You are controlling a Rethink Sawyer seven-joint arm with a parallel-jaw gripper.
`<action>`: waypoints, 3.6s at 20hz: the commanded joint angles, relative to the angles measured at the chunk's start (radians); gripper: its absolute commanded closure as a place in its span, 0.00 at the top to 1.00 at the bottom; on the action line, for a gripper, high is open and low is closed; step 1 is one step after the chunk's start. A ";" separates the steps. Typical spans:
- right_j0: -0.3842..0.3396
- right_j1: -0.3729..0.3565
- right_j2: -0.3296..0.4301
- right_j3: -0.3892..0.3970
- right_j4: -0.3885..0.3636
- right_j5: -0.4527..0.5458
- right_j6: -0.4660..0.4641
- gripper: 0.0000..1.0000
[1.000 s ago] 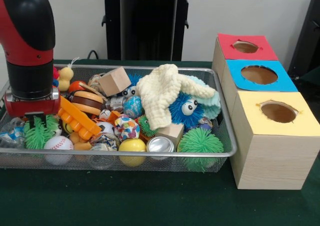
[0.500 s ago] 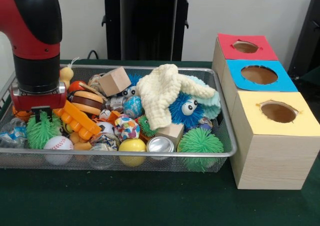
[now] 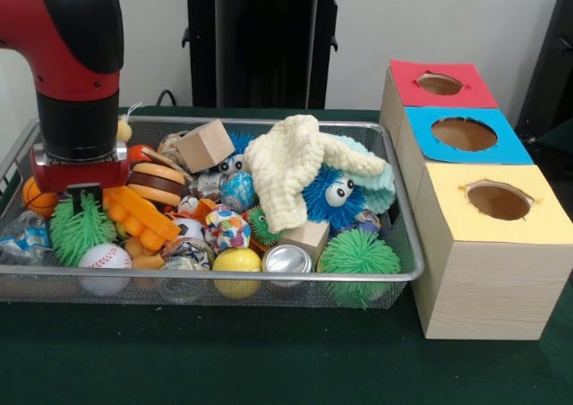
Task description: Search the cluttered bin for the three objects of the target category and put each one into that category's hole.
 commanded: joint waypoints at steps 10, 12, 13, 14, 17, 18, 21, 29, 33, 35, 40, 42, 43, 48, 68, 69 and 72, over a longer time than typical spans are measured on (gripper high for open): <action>0.066 -0.020 -0.053 0.165 0.047 0.034 0.072 0.00; 0.075 -0.039 -0.067 0.172 0.047 0.044 0.071 0.00; 0.078 -0.050 -0.071 0.171 0.048 0.059 0.061 0.00; 0.081 -0.061 -0.075 0.169 0.049 0.072 0.050 0.00; 0.074 -0.077 -0.074 0.155 0.064 0.118 0.005 0.00; 0.069 -0.080 -0.070 0.151 0.069 0.125 -0.011 0.00; 0.053 -0.085 -0.063 0.144 0.077 0.133 -0.047 0.00; 0.048 -0.104 -0.065 0.127 0.091 0.165 -0.085 0.00; 0.044 -0.100 -0.062 0.117 0.095 0.172 -0.093 0.00; 0.045 -0.094 -0.058 0.110 0.098 0.171 -0.093 0.00; 0.060 -0.093 -0.059 0.104 0.102 0.171 -0.084 0.00; 0.058 -0.087 -0.058 0.108 0.099 0.154 -0.082 0.00; 0.057 -0.083 -0.058 0.110 0.096 0.144 -0.079 0.00; 0.055 -0.069 -0.063 0.135 0.086 0.095 -0.049 0.00; 0.043 -0.062 -0.061 0.156 0.061 0.099 -0.097 0.00; 0.044 -0.062 -0.061 0.155 0.061 0.101 -0.097 0.00; 0.045 -0.057 -0.056 0.147 0.063 0.109 -0.105 0.00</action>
